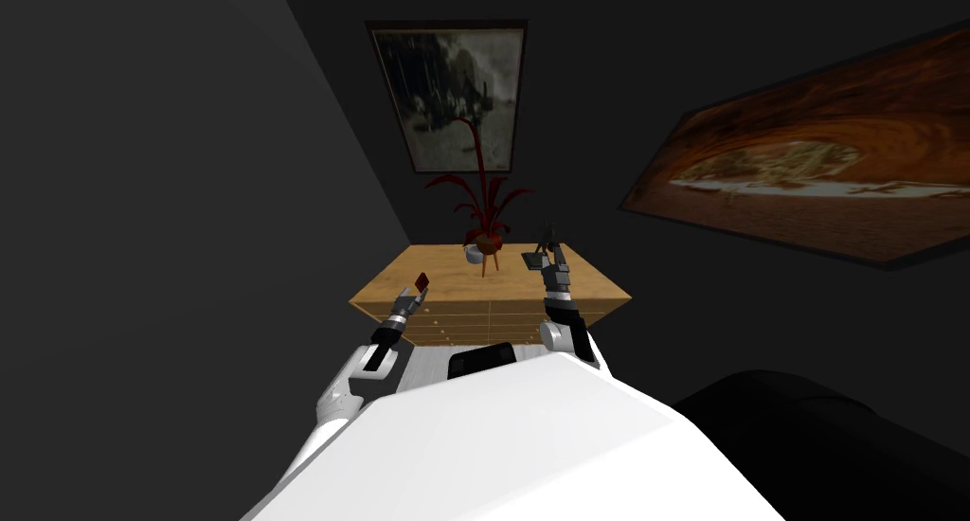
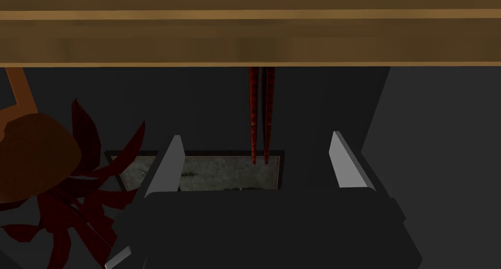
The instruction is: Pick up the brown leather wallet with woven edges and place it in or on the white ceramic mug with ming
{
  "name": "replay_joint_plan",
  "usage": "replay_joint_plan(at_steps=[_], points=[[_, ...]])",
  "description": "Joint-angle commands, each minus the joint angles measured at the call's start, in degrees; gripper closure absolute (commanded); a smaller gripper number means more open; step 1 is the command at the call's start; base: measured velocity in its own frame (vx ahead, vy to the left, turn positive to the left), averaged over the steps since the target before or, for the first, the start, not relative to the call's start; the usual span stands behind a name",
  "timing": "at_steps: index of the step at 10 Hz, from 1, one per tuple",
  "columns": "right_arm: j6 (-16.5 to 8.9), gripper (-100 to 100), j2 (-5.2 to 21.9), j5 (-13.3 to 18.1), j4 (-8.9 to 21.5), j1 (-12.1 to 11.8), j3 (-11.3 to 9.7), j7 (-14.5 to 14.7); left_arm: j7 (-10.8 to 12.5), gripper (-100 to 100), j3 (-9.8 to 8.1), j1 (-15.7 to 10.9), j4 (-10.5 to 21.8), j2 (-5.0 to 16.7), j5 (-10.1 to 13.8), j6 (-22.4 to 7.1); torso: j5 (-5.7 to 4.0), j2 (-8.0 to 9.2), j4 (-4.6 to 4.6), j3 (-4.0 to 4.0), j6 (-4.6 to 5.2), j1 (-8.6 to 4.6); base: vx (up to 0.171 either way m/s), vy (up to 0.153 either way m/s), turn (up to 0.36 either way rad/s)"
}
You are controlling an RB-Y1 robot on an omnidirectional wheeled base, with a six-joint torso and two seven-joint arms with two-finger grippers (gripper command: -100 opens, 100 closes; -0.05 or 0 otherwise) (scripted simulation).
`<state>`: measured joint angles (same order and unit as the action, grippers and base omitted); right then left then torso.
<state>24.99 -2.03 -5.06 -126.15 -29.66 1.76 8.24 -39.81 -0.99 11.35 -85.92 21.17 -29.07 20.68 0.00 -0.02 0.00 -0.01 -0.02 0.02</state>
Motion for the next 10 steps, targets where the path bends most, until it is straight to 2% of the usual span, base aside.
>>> replay_joint_plan(at_steps=[1,2,3,7,8,9,10], points=[[0.0,0,0.0,0.0,0.0,0.0,0.0,0.0,0.0,0,0.00,0.0,0.0,0.0,0.0,0.0,0.00,0.00,0.00,0.00,0.00,0.00,0.000,0.000,0.000],[0.0,0,0.0,0.0,0.0,0.0,0.0,0.0,0.0,-100,0.00,0.0,0.0,0.0,0.0,0.0,-0.01,0.01,0.00,0.01,0.00,-0.02,0.000,0.000,0.000],[0.0,0,0.0,0.0,0.0,0.0,0.0,0.0,0.0,100,0.00,0.0,0.0,0.0,0.0,0.0,-0.01,0.01,0.00,0.01,0.00,-0.03,0.000,0.000,0.000],[0.0,0,0.0,0.0,0.0,0.0,0.0,0.0,0.0,100,0.00,0.0,0.0,0.0,0.0,0.0,-0.01,0.02,0.00,0.01,0.00,-0.03,0.000,0.000,0.000],[0.0,0,0.0,0.0,0.0,0.0,0.0,0.0,0.0,0,0.00,0.0,0.0,0.0,0.0,0.0,-0.01,0.02,0.00,0.01,0.00,-0.03,0.000,0.000,0.000],[0.0,0,0.0,0.0,0.0,0.0,0.0,0.0,-1.6,-100,-0.53,0.0,1.3,-1.5,-0.5,1.0,-0.01,0.02,0.00,0.01,0.00,-0.03,0.008,0.014,-0.012],[0.0,0,0.0,0.0,0.0,0.0,0.0,0.0,-2.3,-100,-0.76,0.0,1.9,-2.1,-0.7,1.4,0.00,0.00,0.00,0.00,0.00,0.01,0.009,0.026,-0.014]])
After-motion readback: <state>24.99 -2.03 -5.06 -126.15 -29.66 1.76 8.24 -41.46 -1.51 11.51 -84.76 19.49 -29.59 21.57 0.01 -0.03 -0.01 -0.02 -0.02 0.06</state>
